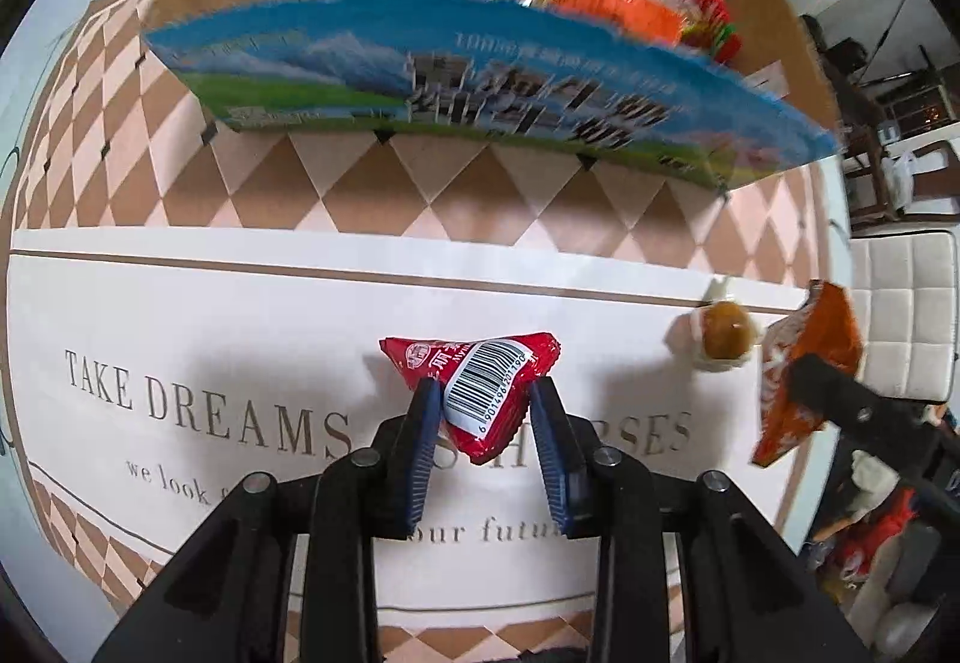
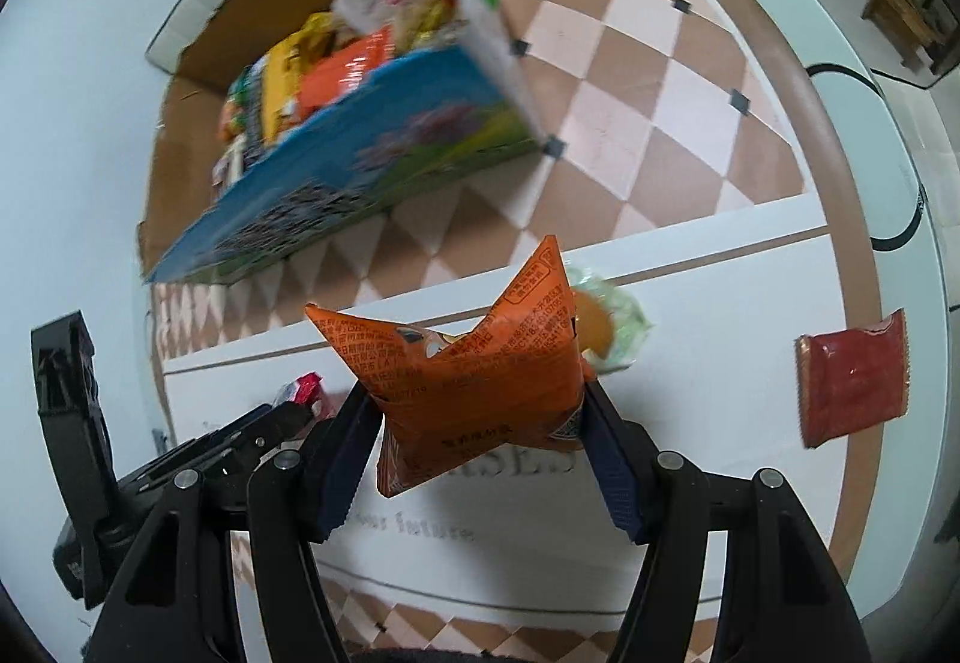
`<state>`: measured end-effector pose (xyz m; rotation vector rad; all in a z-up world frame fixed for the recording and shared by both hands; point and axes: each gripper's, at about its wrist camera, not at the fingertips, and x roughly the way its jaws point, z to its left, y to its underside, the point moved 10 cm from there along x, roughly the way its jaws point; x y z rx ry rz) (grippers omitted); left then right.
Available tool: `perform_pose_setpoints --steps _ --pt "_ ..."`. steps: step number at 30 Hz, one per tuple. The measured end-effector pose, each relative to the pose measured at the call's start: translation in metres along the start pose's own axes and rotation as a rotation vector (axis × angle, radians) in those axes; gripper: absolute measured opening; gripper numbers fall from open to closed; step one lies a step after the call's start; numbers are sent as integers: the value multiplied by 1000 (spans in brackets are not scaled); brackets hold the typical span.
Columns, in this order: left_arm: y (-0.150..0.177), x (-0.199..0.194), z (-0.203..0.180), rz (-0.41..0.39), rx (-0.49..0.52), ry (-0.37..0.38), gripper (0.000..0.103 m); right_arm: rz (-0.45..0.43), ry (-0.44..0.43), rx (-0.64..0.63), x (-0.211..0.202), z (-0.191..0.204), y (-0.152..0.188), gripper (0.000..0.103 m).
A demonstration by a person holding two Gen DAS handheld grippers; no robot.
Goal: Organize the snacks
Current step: 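Carry both packets into the box and open both grippers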
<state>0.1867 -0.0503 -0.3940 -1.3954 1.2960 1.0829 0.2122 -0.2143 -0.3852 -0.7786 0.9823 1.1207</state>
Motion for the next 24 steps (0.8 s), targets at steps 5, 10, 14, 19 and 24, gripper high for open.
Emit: perform_pose_setpoints --steps 5,10,14,19,24 --pt "-28 -43 -10 -71 11 50 28 -24 -47 -48 -33 24 2 69" --pt "-61 -98 -18 -166 22 108 28 -83 -95 -103 -73 59 -15 69" --pt "-95 -138 -27 -235 35 145 28 -125 -123 -136 -100 82 -36 69" --pt "-143 -156 -36 -300 69 119 28 -177 -117 -156 -116 102 -75 69" --pt "-176 -147 -29 -302 73 79 28 -175 -81 -148 -100 106 -112 69"
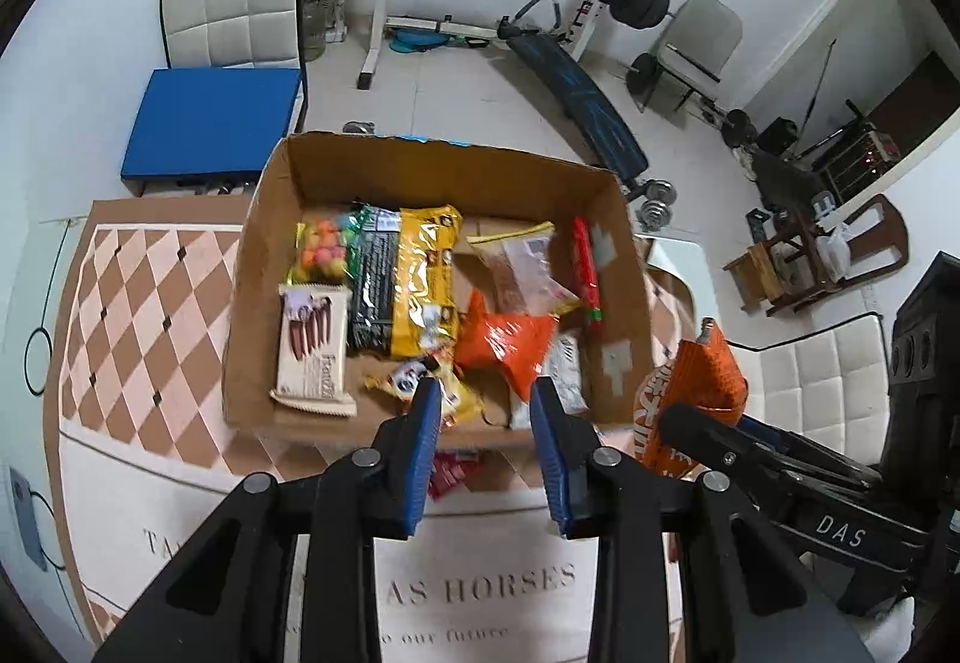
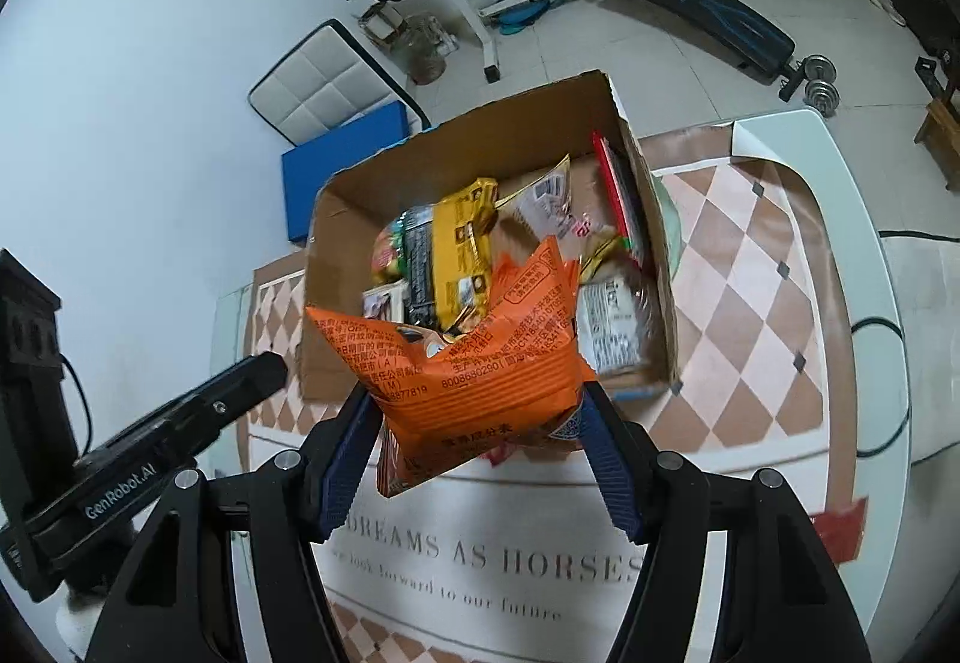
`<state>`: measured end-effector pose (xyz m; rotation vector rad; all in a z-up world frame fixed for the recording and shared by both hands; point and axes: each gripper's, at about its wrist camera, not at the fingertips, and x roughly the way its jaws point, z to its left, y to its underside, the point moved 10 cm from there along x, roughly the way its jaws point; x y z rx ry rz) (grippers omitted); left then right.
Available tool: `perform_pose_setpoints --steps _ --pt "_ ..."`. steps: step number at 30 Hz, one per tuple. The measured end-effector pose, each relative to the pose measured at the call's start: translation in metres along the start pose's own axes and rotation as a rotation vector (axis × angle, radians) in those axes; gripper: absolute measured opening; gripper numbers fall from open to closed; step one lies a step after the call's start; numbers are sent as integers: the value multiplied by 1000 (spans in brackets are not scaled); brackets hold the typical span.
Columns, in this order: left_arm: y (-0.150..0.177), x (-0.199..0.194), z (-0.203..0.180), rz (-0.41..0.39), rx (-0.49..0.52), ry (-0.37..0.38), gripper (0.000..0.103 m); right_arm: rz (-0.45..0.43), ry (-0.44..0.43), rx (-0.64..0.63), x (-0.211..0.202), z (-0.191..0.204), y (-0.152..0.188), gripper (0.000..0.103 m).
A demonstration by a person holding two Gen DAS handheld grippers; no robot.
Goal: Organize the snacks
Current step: 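Carry both packets into the box and open both grippers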
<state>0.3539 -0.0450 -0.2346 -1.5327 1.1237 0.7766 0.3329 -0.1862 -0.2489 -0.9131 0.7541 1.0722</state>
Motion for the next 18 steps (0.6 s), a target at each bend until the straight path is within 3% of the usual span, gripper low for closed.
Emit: perform_pose_setpoints --steps 3,8,13,18 --pt "5 19 11 32 -7 -14 29 17 -5 18 13 -4 -4 69" --pt "65 56 26 109 -55 25 53 39 13 45 24 -23 16 69" --pt "108 100 31 135 -101 38 54 52 77 112 38 -66 43 69" --pt "117 147 25 105 -1 -50 54 67 146 141 56 -102 63 69"
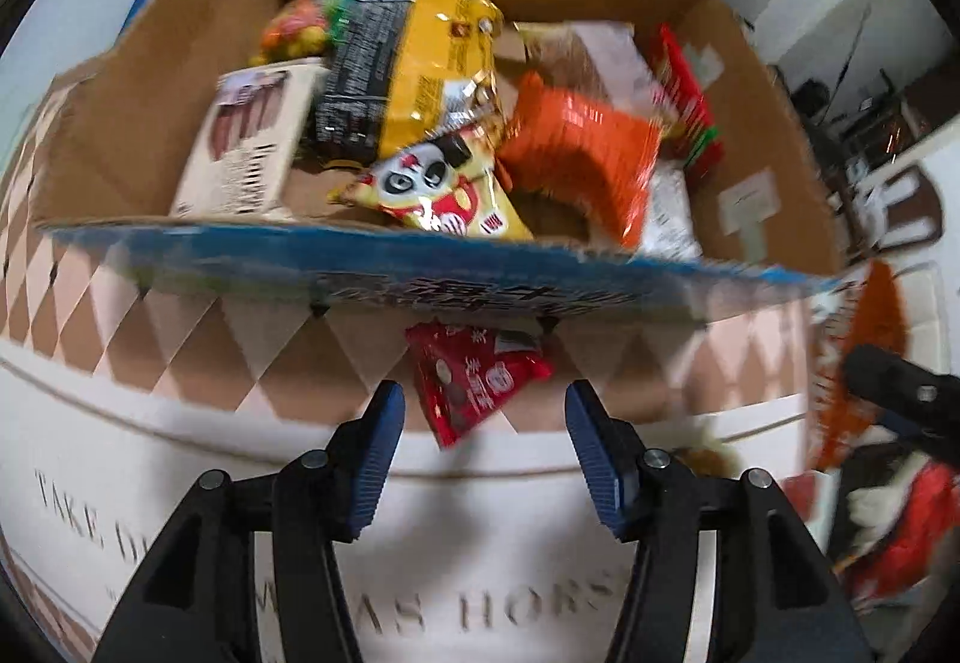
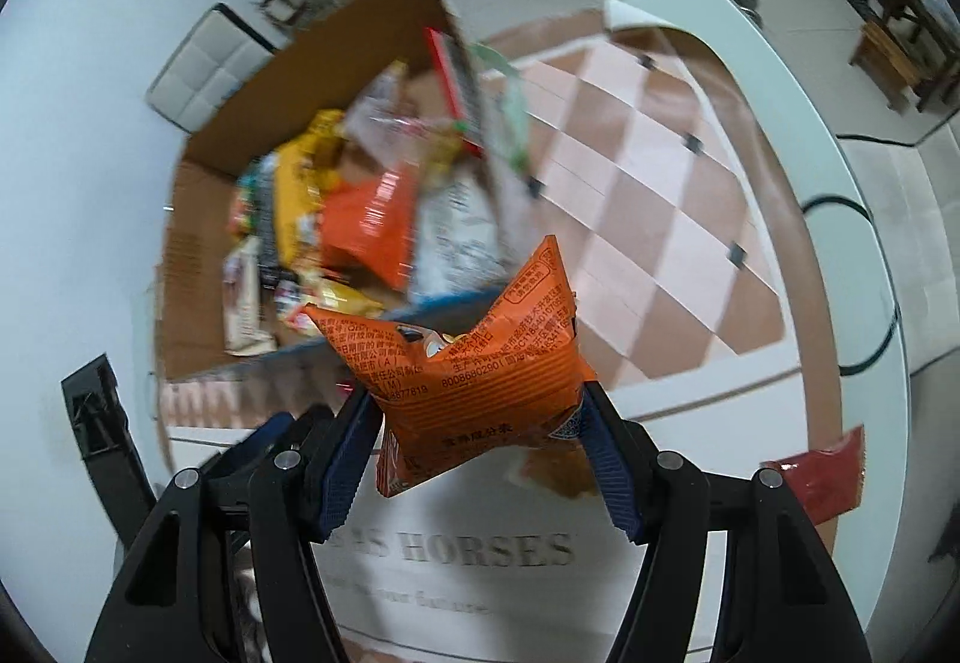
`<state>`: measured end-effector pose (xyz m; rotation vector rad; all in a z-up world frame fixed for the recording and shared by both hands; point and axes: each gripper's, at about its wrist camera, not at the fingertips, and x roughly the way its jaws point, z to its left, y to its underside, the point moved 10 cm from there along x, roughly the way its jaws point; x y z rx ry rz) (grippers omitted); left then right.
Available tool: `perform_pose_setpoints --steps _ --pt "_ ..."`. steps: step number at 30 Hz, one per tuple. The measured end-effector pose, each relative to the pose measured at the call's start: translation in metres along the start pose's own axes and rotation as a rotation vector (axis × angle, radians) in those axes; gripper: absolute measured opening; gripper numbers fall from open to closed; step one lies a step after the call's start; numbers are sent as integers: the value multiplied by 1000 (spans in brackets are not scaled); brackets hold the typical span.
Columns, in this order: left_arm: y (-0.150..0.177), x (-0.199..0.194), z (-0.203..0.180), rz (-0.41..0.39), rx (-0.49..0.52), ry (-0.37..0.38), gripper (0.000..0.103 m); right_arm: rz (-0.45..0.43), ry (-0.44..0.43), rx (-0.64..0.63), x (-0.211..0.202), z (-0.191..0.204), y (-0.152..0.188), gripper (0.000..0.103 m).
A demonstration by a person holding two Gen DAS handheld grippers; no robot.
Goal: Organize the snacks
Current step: 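Carry both packets into the box and open both grippers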
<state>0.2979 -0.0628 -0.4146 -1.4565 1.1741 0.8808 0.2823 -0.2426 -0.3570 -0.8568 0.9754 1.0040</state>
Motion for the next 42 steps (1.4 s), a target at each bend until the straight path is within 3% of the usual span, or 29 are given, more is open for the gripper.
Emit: perform_pose_setpoints --steps 4,8,11,14,21,27,31,36,40,42 --pt "-1 32 -2 -3 74 -82 54 -3 23 -8 13 -17 8 69" --pt "-4 39 -6 -38 119 -105 53 -16 19 -18 21 -24 11 69" --pt "-2 33 -7 -63 128 -99 46 -21 13 -22 22 -26 16 69" --pt "4 23 -10 -79 144 -99 38 -29 9 -31 20 -25 21 69" --pt "34 -9 -14 -48 121 -52 38 -38 -22 -35 6 -17 35 69" --pt "44 -66 -11 -33 65 8 38 -38 -51 -42 -23 1 44 69" --pt "22 -111 -5 -57 27 55 38 -42 -87 -48 -48 24 37 69" --pt "-41 -156 -2 -137 33 44 38 -78 -121 -77 -71 60 8 69" --pt "-86 -162 11 -156 31 20 38 -85 -130 -87 -65 84 -24 69" --pt "-104 -149 16 -128 25 18 38 -74 -118 -93 -53 93 -39 69"
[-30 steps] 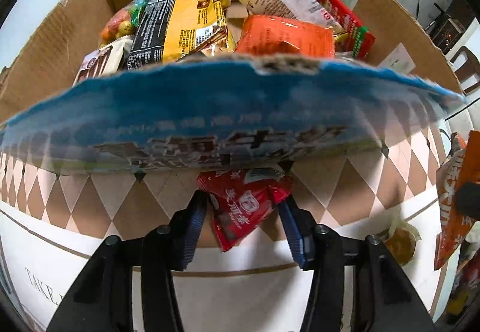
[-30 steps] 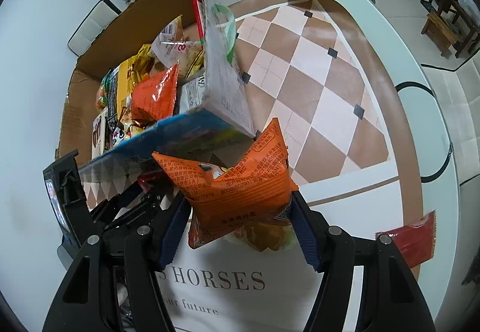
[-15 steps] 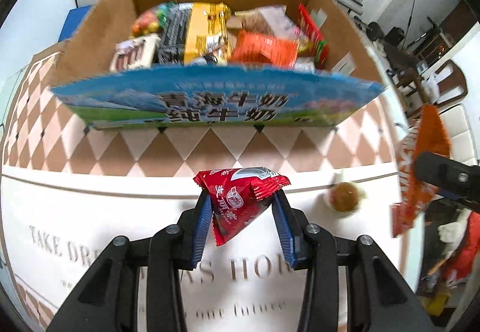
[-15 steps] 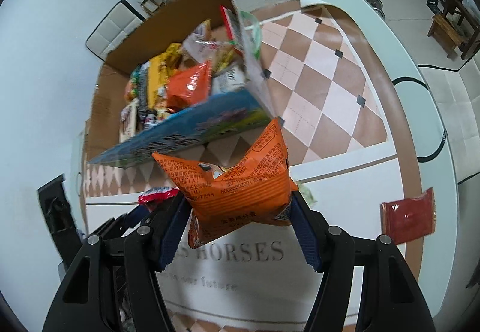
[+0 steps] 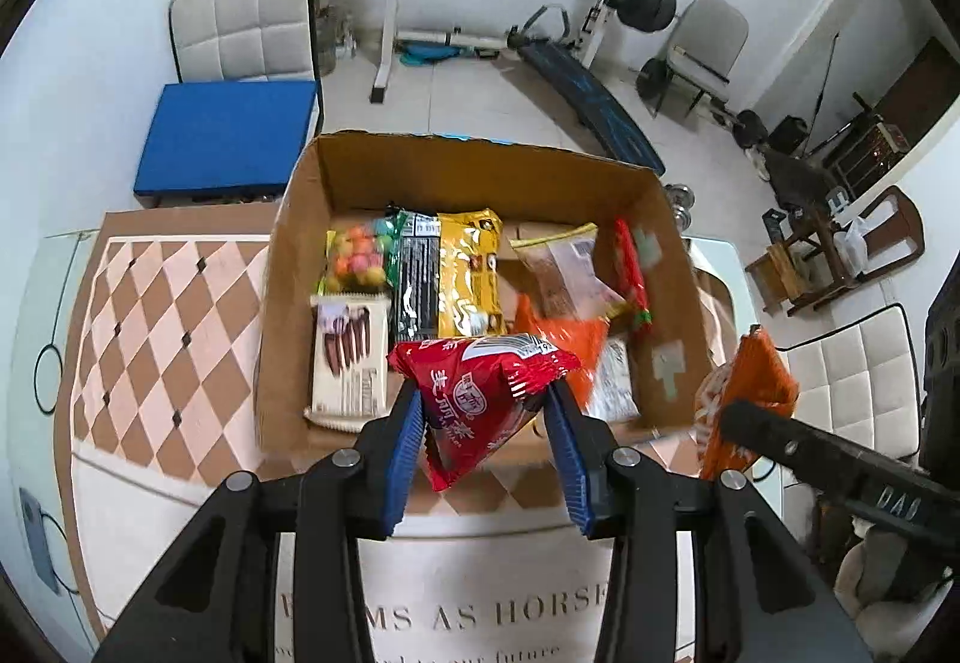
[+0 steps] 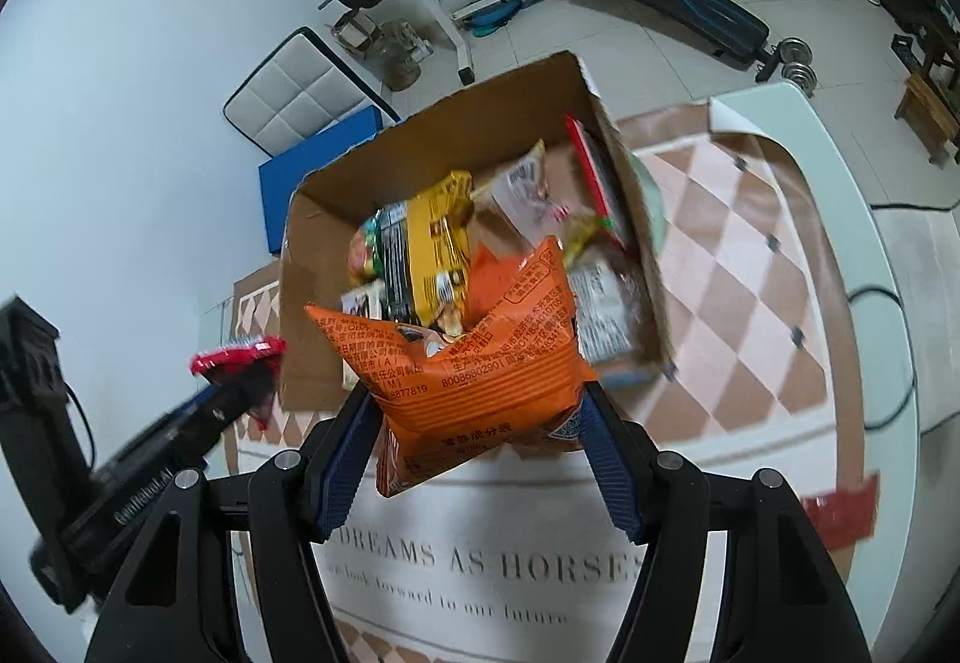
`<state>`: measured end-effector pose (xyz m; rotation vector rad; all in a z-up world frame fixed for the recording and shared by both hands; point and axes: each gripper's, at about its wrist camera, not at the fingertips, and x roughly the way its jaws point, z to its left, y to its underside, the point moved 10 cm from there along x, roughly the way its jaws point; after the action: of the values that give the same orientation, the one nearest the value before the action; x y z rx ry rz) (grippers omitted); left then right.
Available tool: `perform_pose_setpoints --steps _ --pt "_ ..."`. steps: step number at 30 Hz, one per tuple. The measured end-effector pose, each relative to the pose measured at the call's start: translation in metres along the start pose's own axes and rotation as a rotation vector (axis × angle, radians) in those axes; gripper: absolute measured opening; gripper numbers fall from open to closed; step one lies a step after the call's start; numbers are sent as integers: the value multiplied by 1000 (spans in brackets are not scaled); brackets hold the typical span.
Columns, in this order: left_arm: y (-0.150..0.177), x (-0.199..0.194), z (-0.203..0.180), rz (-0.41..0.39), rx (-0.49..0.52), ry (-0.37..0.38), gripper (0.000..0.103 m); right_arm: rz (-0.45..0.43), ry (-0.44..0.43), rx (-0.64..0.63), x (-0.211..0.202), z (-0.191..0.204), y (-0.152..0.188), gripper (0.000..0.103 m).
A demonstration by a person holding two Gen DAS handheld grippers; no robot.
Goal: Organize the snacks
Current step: 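Carry both packets into the box and open both grippers, then withdraw both grippers from the box toward the last snacks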
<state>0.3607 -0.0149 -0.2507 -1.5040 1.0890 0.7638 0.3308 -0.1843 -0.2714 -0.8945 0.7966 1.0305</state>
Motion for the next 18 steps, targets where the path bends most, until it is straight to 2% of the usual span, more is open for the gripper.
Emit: perform_pose_setpoints --steps 4,9,10,11,12,14,16,18 --pt "-14 39 13 80 -8 -13 38 39 21 1 29 6 -17 69" --pt "-1 83 25 202 -30 -26 43 138 41 48 71 0 -16 73" --pt "5 92 30 239 -54 -23 50 181 51 61 82 -4 -12 78" --pt "11 100 31 268 -73 -5 55 213 69 74 91 -10 -8 93" --pt "13 102 31 282 -79 4 64 221 78 82 96 -14 -7 94" --pt "16 105 33 281 -57 -21 69 221 90 81 100 -19 -6 94" --pt "18 106 32 282 -36 -27 84 223 100 74 101 -22 -5 94" --pt "19 104 30 282 -30 -21 85 219 115 67 101 -25 -6 94"
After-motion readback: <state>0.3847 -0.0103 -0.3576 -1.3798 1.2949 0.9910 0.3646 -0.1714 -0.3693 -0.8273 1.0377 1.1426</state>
